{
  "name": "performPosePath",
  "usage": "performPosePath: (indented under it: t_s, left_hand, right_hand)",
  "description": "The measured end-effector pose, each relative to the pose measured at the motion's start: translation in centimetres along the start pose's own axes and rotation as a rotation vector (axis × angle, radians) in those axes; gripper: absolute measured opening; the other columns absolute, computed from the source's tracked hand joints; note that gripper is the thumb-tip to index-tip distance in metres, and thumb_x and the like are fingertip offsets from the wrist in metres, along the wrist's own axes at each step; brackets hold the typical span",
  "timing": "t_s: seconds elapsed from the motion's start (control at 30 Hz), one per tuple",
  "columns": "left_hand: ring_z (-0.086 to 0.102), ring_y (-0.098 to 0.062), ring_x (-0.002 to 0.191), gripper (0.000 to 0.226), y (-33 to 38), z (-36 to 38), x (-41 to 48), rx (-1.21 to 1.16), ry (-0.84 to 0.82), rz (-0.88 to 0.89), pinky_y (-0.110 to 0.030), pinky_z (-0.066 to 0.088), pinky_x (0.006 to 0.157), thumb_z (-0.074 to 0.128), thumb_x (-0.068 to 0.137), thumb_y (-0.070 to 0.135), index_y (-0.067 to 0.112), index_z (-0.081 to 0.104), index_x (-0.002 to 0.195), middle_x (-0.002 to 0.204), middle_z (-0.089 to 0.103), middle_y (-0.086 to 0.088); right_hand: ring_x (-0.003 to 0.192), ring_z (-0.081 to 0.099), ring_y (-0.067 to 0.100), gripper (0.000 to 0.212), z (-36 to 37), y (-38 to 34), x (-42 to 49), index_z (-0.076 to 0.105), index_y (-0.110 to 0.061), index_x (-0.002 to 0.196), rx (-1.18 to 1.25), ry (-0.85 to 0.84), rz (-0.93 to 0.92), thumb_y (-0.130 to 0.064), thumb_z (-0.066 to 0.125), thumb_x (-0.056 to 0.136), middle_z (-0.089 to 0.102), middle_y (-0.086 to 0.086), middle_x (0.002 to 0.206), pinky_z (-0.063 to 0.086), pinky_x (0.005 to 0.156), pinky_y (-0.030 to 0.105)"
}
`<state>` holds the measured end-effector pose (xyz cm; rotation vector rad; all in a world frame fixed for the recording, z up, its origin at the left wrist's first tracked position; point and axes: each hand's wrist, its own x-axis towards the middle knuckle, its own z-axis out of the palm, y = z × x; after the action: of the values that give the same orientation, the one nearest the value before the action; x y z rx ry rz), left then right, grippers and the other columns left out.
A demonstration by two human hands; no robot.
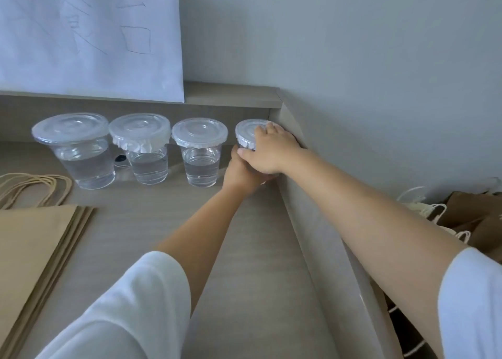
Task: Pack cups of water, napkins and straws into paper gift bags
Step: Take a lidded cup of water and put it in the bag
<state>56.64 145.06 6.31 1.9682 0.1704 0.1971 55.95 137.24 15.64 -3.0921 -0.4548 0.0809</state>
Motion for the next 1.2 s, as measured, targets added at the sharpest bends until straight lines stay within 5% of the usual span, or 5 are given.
performPosePath:
  t_s: [0.4,0.57,0.87,1.0,1.2]
  left_hand:
    - [0.052,-0.011,0.102,0.084,-2.1,0.8,-7.5,0.296,0.142,0.048,-0.025,0.037,0.076,0.057,0.047,0.071,0.027,0.053,0.119,0.113,0.058,0.008]
    - [0.060,-0.013,0.086,0.078,-0.6,0.4,-17.9,0.279,0.161,-0.010,-0.028,0.040,0.058,0.051,0.043,0.071,0.024,0.056,0.105,0.100,0.062,0.004]
    - [0.054,-0.014,0.080,0.049,2.1,2.2,-37.3,0.258,0.311,-0.019,-0.026,0.039,0.063,0.074,0.063,0.050,0.018,0.050,0.092,0.091,0.056,0.005]
    - [0.045,-0.004,0.066,0.048,1.9,5.3,-42.1,0.321,0.193,0.066,-0.020,0.036,0.057,0.080,0.063,0.048,0.027,0.039,0.072,0.075,0.045,0.012]
    - [0.058,-0.010,0.088,0.054,0.5,12.8,-43.9,0.286,-0.167,0.107,-0.030,0.050,0.076,0.085,0.059,0.040,0.023,0.057,0.102,0.100,0.059,0.006]
  right_hand:
    - [0.144,0.012,0.027,0.062,1.0,0.7,-9.7,0.016,-0.009,0.148,-0.017,0.058,-0.121,-0.047,0.022,0.100,0.008,0.015,0.157,0.016,0.114,0.040]
    - [0.144,0.012,0.026,0.061,1.7,1.1,-19.3,0.019,-0.011,0.148,-0.006,0.083,-0.211,-0.048,0.022,0.100,0.010,0.014,0.157,0.018,0.112,0.038]
    - [0.124,0.033,0.021,0.055,4.5,4.2,-35.7,0.051,-0.011,0.126,0.289,0.356,-0.418,-0.051,0.051,0.089,0.045,0.003,0.133,0.027,0.098,0.026]
    - [0.127,0.026,0.015,0.070,5.6,8.2,-40.0,0.042,-0.021,0.134,0.528,0.158,-0.330,-0.051,0.067,0.076,0.033,-0.005,0.137,0.025,0.092,0.023]
    - [0.141,0.011,0.011,0.102,8.9,15.7,-42.3,0.011,-0.039,0.147,0.508,-0.204,-0.136,-0.052,0.073,0.068,0.012,-0.010,0.153,0.022,0.111,0.034]
